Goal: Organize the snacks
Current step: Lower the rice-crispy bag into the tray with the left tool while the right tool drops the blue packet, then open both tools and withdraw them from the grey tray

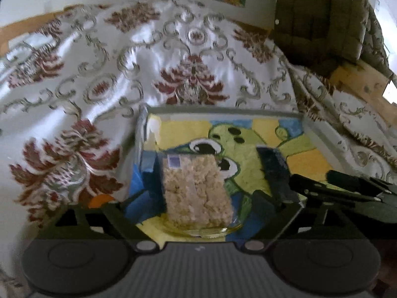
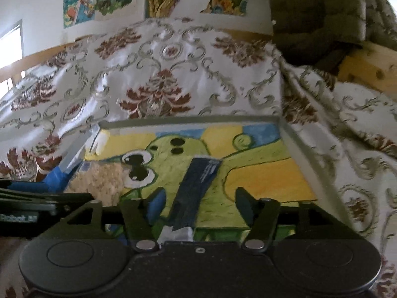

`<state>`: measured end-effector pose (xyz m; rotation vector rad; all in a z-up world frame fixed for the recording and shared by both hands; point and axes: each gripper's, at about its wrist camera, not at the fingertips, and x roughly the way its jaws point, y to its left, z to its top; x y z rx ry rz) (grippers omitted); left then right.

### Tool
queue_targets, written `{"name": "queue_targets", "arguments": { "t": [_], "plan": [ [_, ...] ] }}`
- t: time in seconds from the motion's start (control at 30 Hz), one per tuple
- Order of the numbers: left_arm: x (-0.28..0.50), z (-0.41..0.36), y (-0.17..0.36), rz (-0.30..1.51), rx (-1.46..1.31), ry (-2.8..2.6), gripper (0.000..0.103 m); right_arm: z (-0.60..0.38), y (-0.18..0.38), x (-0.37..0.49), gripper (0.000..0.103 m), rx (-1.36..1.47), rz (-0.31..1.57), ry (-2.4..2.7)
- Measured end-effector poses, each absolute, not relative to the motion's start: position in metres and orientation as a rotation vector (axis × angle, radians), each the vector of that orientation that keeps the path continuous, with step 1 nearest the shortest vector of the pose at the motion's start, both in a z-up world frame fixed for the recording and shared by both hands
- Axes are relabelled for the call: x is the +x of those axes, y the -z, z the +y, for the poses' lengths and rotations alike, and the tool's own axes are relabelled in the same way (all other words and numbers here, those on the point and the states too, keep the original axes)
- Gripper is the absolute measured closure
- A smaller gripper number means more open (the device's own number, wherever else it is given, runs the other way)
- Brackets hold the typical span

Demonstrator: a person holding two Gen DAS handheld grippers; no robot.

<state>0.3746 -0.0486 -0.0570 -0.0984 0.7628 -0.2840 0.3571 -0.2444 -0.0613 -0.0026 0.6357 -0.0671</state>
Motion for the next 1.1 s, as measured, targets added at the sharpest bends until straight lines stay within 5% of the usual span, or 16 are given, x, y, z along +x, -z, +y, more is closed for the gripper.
{"name": "queue_targets", "arguments": {
  "t": [0.27, 1.1],
  "plan": [
    [0.327, -0.036, 0.013, 0.651, -0.073, 0.229, 0.000, -0.257, 0.013, 0.313, 0.004, 0.027, 0.548, 0.092],
    [0.123, 0.003, -0.030, 0.503, -0.093, 0.093, 0.000, -0.248, -0.053, 0.087, 0.001, -0.001, 0.367, 0.127]
  ]
}}
